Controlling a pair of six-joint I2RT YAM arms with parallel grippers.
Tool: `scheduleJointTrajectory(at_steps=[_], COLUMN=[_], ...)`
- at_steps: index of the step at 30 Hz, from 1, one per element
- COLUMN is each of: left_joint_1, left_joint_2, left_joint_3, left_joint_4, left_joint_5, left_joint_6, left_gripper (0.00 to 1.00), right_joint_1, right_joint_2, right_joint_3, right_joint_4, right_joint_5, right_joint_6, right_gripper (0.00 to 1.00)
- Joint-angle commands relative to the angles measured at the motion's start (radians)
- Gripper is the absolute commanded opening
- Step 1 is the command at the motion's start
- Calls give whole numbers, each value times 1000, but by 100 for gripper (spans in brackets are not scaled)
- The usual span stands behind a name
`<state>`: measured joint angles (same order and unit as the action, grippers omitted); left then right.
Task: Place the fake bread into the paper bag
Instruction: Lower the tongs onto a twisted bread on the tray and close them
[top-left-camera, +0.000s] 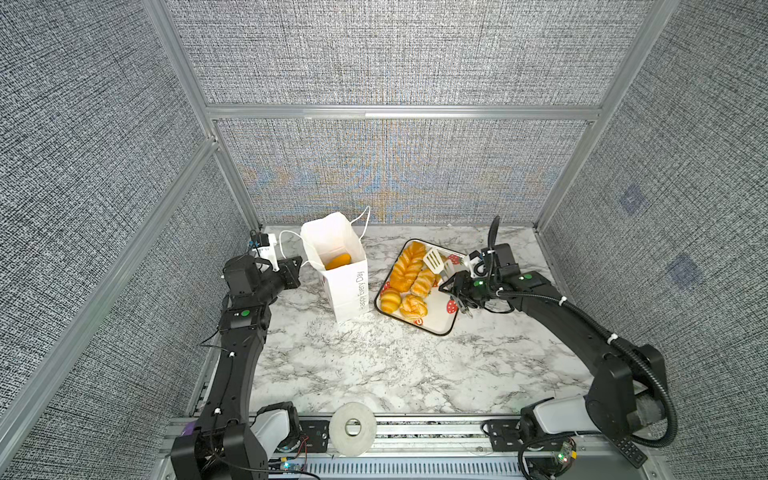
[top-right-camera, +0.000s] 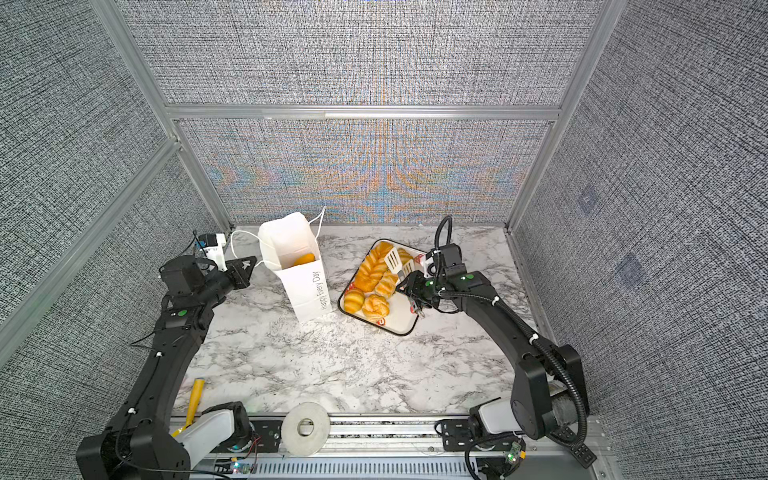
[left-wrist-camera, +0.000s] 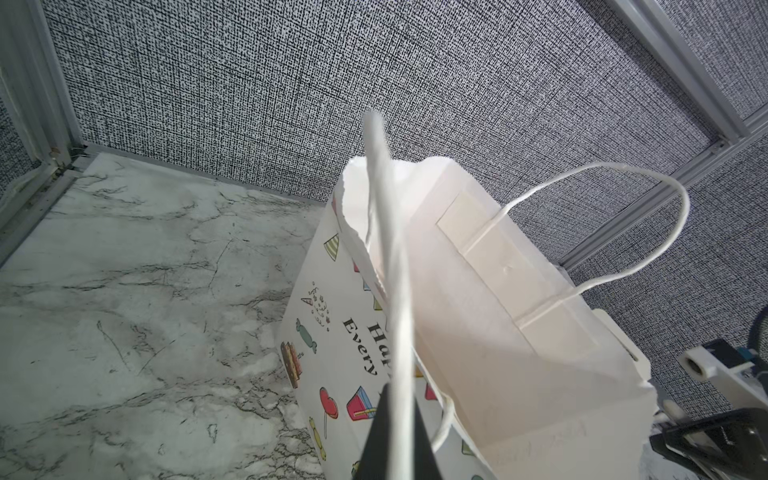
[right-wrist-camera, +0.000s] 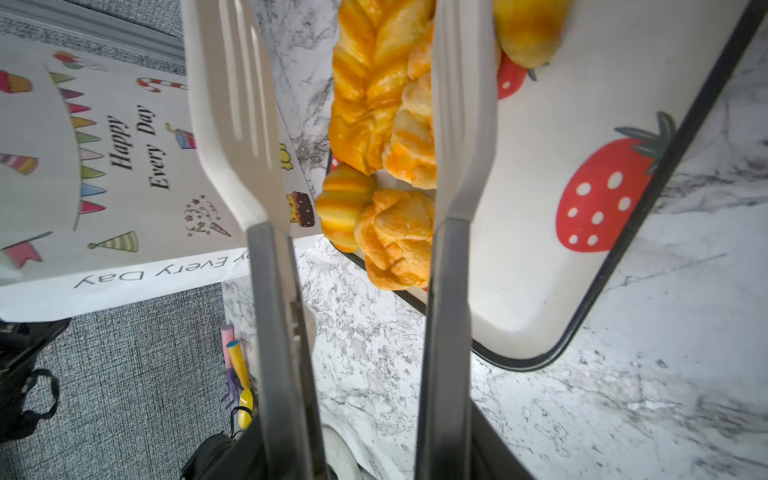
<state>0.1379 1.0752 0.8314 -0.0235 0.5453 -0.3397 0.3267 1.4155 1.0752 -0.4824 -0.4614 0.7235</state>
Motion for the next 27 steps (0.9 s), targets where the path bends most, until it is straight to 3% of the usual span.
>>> scheduleJointTrajectory(at_steps=[1,19,27], left_joint_1=[0,0,0], left_joint_2=[-1,0,-1], left_joint_3=[-3,-3,-1], left_joint_4=[19,17,16], left_joint_5=[7,6,2], left_joint_6=[7,5,8], left_gripper=[0,0,0], right_joint_1=[0,14,78], right_joint_2=[-3,29,88], right_joint_3=[-24,-99,-44], right_joint_4=[61,125,71], right_joint_5=[17,29,118], right_joint_6=[43,130,138], right_gripper=[50,50,50])
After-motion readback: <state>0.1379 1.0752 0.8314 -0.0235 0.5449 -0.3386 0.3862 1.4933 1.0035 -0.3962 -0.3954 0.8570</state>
